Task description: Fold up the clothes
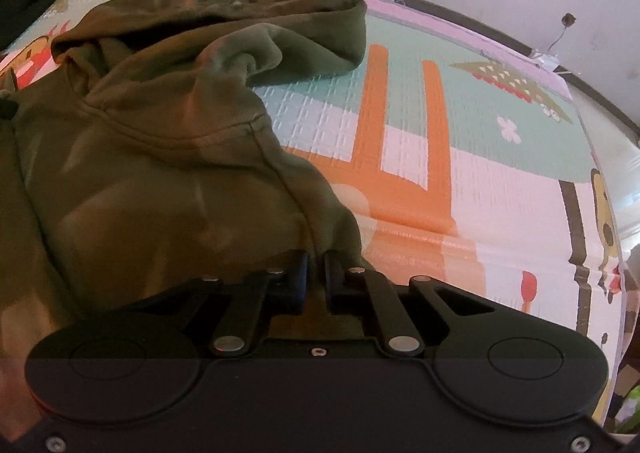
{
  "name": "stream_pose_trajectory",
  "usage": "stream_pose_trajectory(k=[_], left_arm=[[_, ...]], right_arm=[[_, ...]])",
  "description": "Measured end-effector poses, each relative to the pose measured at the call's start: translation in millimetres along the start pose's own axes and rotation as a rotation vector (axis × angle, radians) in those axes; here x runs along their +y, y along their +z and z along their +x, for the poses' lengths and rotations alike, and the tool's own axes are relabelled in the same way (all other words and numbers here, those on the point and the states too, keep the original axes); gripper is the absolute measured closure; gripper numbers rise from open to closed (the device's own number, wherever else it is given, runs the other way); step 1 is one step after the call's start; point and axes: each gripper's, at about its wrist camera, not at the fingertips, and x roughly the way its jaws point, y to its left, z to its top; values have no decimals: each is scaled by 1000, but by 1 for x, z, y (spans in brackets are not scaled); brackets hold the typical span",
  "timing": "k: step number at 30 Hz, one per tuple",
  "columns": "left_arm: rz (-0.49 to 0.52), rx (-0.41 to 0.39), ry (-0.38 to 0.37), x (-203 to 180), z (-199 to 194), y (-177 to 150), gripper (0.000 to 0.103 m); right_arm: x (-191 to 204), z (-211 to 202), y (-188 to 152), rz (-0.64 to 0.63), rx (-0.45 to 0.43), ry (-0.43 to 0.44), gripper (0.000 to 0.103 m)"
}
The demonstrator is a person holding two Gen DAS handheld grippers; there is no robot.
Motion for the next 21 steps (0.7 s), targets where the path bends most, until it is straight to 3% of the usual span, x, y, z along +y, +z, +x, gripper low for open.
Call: stream_pose_trajectory(k=[1,6,14,21], left_arm=[[-2,-2,1,-1,-2,0,81],[-4,-23,37,-2,-6,2,88],[-32,-53,208,-4,-2,9,91],[-71,-45,251,5,7,13,90]], right_arm=[[-1,0,0,12,-4,-3,97],[-2,-1,2,47,-24,-20,97],[1,3,16,68,-74,-37,97],[8,10,36,79,-125,-44,97]])
